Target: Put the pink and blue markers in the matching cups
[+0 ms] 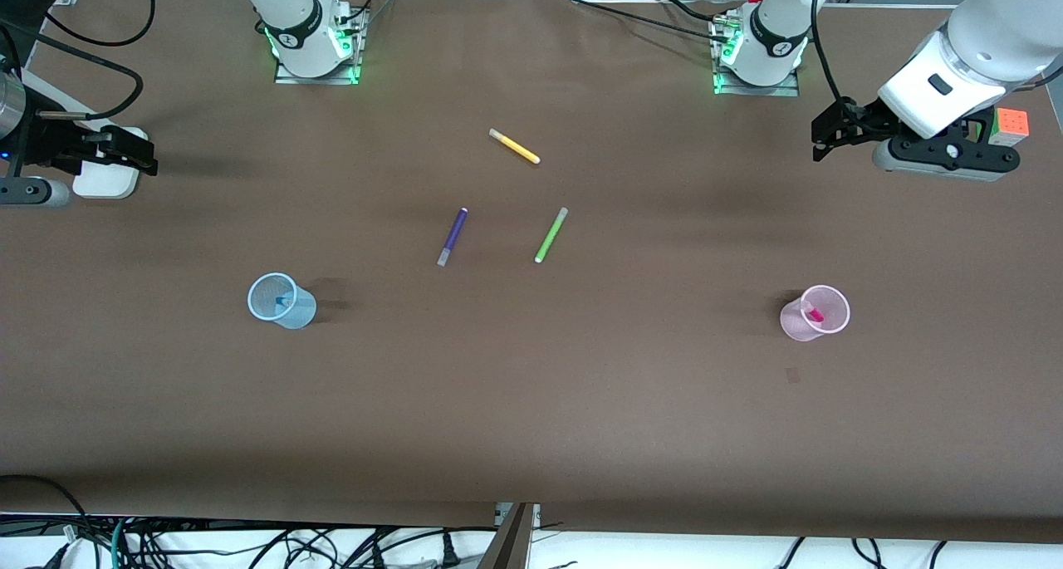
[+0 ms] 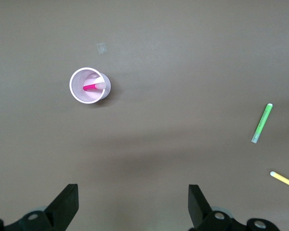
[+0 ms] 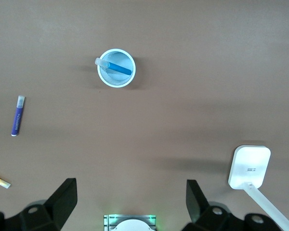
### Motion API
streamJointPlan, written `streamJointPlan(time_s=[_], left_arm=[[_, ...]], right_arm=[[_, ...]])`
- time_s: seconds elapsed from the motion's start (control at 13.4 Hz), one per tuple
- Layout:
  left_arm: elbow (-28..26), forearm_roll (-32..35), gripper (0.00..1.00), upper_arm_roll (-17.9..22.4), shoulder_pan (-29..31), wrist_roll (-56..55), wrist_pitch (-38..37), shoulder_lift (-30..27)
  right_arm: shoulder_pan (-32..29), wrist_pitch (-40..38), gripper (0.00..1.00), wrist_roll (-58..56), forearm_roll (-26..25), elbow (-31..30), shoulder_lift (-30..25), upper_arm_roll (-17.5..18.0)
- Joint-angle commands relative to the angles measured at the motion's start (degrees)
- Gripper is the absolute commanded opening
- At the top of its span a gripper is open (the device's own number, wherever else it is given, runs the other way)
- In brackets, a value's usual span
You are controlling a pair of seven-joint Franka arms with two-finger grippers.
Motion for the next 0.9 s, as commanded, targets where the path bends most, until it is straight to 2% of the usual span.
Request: streamJointPlan(time_s=[0.0, 0.15, 0.37, 0.82], left_arm=[[-1.78, 1.77, 1.0, -2.64, 3.1, 0.13, 1.28, -1.22], [-1.6, 1.77, 1.0, -4.41, 5.21, -0.05, 1.02, -1.13], [0.94, 1.86, 1.0, -4.5, 5.57, -0.05, -0.74, 1.67], [1.56, 1.86, 1.0, -4.59, 5.31, -0.05, -0.74, 2.12]], right_arm=[[-0.06, 0.36, 1.0, 1.08, 0.68, -0.53, -0.5, -0.01], [-0.06, 0.45, 1.0, 1.08, 0.59, -0.53, -0.5, -0.01], [-0.06, 0.45, 1.0, 1.08, 0.68, -0.53, -0.5, -0.01], [-0.06, 0.45, 1.0, 1.08, 0.68, -0.53, -0.23, -0.01]])
